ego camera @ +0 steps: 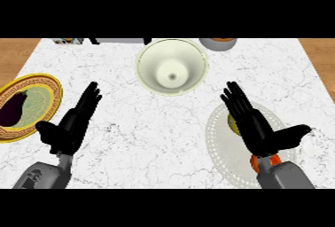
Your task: Pick the lemon from the placemat and place it in the bowl
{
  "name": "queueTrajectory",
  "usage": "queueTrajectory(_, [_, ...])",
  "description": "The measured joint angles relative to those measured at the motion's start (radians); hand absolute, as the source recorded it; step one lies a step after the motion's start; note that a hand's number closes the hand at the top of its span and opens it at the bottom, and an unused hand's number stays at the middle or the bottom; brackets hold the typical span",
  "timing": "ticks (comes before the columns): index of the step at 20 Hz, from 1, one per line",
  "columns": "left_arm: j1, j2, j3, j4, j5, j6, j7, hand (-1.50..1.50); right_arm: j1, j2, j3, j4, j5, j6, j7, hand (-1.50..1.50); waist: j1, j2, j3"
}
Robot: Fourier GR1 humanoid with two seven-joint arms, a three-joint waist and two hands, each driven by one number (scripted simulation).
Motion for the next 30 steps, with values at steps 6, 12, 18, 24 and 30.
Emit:
queueTrajectory(6, [0.008,-0.023,0.004,-0.045,0.04,-0.025,0.027,0.0,0.068,-0.08,-0.1,-0.021,0.152,-0.216,-0.035,1.5,-0.047,0.009,-0.006])
queueTrajectory(12, [0.017,-0.069,-0.027,-0.06,0.075,-0.047,0.059,0.0,0.189,-0.056,-0.189,0.027,0.314,-0.589,-0.033,-1.5,-0.072,0.016,-0.009])
queueTrajectory(18, [-0.006,-0.089,-0.043,-0.078,0.086,-0.069,0.1,0.0,0.236,-0.077,-0.01,-0.068,0.596,-0.765,0.102,-1.5,-0.037,0.018,-0.009])
queueTrajectory(24, [-0.014,-0.093,-0.047,-0.081,0.083,-0.072,0.11,0.0,0.232,-0.221,0.045,-0.055,0.804,-0.726,0.459,-1.5,-0.022,0.02,-0.016])
queueTrajectory(30, [-0.008,-0.094,-0.052,-0.078,0.081,-0.091,0.107,0.0,0.101,-0.302,0.076,-0.136,0.881,-0.501,0.89,-1.5,-0.006,0.019,-0.014])
